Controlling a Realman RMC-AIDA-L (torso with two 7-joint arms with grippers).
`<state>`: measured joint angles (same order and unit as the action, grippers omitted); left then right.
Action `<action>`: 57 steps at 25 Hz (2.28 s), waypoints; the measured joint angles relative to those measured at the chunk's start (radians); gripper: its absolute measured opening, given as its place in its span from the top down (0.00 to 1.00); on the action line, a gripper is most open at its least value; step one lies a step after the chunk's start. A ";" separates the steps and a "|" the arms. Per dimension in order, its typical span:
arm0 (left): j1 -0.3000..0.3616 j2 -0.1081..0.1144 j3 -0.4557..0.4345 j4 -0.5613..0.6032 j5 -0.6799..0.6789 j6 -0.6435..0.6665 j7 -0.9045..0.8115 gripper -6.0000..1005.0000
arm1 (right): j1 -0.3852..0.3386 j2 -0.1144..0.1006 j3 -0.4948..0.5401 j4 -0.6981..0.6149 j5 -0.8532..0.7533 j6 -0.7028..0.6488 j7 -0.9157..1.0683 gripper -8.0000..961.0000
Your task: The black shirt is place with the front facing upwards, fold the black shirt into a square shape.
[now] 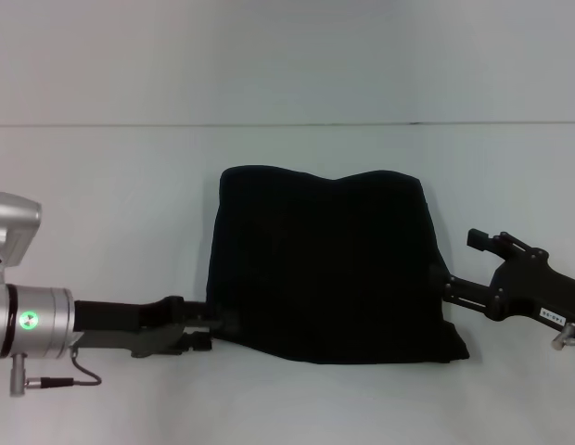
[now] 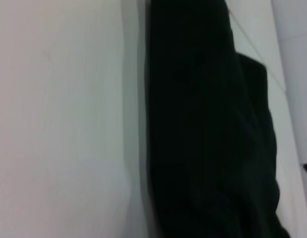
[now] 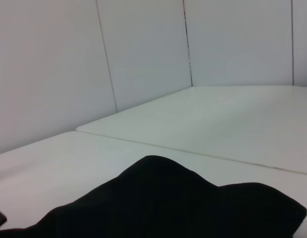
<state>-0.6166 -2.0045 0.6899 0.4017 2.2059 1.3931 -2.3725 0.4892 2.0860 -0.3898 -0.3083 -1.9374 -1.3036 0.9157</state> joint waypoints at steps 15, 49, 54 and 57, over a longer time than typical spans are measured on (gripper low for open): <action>-0.015 -0.003 0.019 0.005 -0.004 -0.029 -0.002 0.60 | 0.000 0.001 -0.002 0.000 -0.004 -0.011 0.000 0.02; 0.103 -0.025 -0.070 -0.032 -0.093 0.103 0.269 0.94 | 0.248 0.009 -0.026 0.025 0.005 0.123 0.162 0.02; 0.117 -0.028 -0.074 -0.041 -0.093 0.108 0.313 0.94 | 0.363 0.002 -0.195 -0.070 -0.052 0.206 0.517 0.02; 0.113 -0.029 -0.075 -0.037 -0.093 0.110 0.327 0.94 | 0.399 -0.001 -0.344 -0.196 -0.086 0.206 0.755 0.02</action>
<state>-0.5035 -2.0333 0.6152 0.3643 2.1133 1.5035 -2.0456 0.8885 2.0847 -0.7337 -0.5045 -2.0230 -1.0979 1.6711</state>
